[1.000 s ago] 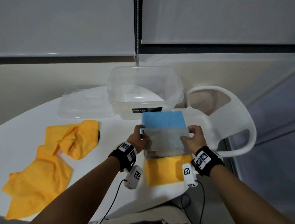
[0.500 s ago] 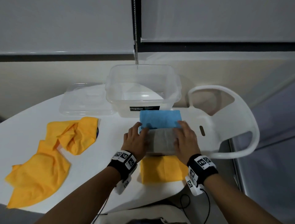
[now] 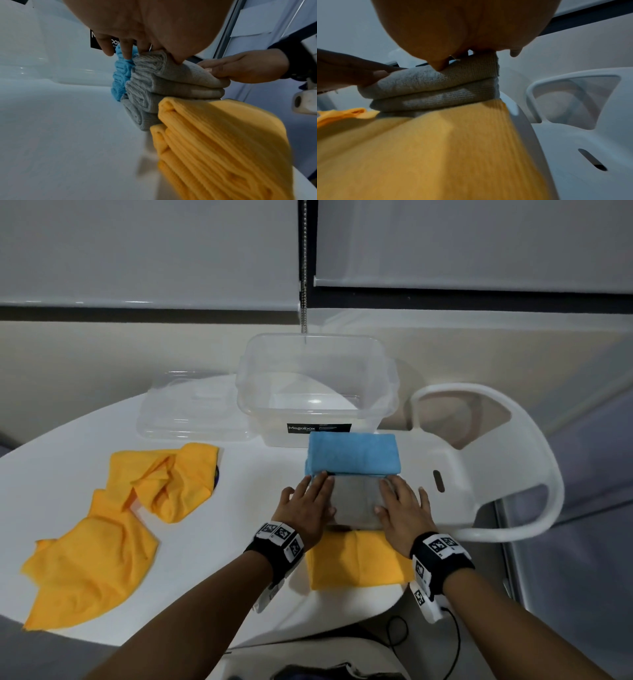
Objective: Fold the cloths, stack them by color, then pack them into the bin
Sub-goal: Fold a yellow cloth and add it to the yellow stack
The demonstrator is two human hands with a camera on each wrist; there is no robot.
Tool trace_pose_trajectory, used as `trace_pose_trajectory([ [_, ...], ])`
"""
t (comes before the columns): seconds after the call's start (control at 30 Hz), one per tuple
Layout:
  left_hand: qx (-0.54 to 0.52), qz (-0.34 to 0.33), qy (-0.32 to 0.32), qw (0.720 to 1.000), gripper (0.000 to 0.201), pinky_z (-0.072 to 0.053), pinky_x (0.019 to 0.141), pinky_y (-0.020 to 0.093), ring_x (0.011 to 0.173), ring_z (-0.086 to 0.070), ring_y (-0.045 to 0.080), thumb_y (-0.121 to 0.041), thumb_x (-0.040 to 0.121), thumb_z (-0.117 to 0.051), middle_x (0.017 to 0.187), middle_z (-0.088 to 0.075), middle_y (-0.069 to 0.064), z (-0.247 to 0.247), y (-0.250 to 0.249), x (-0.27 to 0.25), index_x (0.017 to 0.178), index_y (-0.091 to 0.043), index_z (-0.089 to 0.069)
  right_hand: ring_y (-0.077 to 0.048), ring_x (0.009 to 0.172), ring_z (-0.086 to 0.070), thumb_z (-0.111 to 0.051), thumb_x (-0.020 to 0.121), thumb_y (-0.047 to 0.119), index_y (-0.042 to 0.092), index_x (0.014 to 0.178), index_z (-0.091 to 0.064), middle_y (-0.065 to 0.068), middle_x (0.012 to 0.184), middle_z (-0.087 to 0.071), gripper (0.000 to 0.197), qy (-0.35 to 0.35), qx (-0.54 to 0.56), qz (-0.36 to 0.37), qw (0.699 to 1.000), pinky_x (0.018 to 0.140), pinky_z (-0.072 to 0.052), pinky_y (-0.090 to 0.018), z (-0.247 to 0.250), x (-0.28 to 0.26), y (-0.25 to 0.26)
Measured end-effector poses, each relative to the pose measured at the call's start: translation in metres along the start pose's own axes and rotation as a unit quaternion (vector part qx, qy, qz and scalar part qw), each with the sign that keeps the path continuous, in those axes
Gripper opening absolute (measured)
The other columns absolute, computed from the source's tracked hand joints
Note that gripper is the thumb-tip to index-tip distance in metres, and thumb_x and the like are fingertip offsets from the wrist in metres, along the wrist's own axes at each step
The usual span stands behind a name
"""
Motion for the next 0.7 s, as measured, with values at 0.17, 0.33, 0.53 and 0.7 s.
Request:
trace_pose_trajectory([
  [0.17,-0.042,-0.005,-0.056,0.998,0.063,-0.018,0.113,0.043,0.147,-0.011,0.020,-0.052,0.098,-0.019,0.161,-0.005,-0.006,0.022,0.026,-0.017,0.153,-0.025,-0.006,-0.026,0.130,-0.037,-0.040,0.086,0.038,0.021,0.131,-0.050,-0.005,0.139,-0.037,0.049,-0.136,0.024,0.049,0.989,0.115,-0.016,-0.049,0.040,-0.001,0.036],
  [0.33,-0.063,0.058,-0.095,0.992,0.060,-0.030,0.106,0.044,0.140,-0.029,0.024,-0.052,0.093,-0.024,0.156,-0.027,0.001,0.023,0.108,-0.049,0.145,-0.023,-0.034,-0.027,0.117,-0.042,-0.042,0.082,0.036,0.019,0.118,-0.061,-0.006,0.127,-0.047,0.045,-0.197,0.091,0.107,0.970,0.107,-0.031,-0.044,0.054,0.005,0.108],
  [0.53,-0.084,0.219,-0.075,0.969,0.036,-0.036,0.100,0.044,0.128,-0.041,0.027,-0.035,0.093,-0.053,0.143,-0.041,0.000,0.010,0.249,-0.110,0.127,-0.028,-0.053,-0.021,0.112,-0.049,-0.053,0.090,0.027,0.021,0.119,-0.059,0.001,0.121,-0.054,0.030,-0.079,0.125,0.173,0.974,0.097,-0.036,-0.032,-0.002,0.039,0.226],
  [0.7,-0.100,0.267,-0.098,0.953,0.046,-0.043,0.094,0.046,0.123,-0.043,0.032,-0.024,0.087,-0.061,0.141,-0.037,0.004,0.029,0.324,-0.125,0.131,-0.025,-0.049,-0.020,0.128,-0.042,-0.048,0.096,0.025,0.019,0.131,-0.050,0.000,0.138,-0.045,0.036,0.085,0.122,0.189,0.971,0.107,-0.036,-0.035,-0.050,0.068,0.323],
])
Point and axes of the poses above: each hand's wrist, its own x-axis towards the middle knuckle, its own z-axis out of the back of the hand, y = z × x, the point moved 8 cm from there along x, towards the middle knuckle
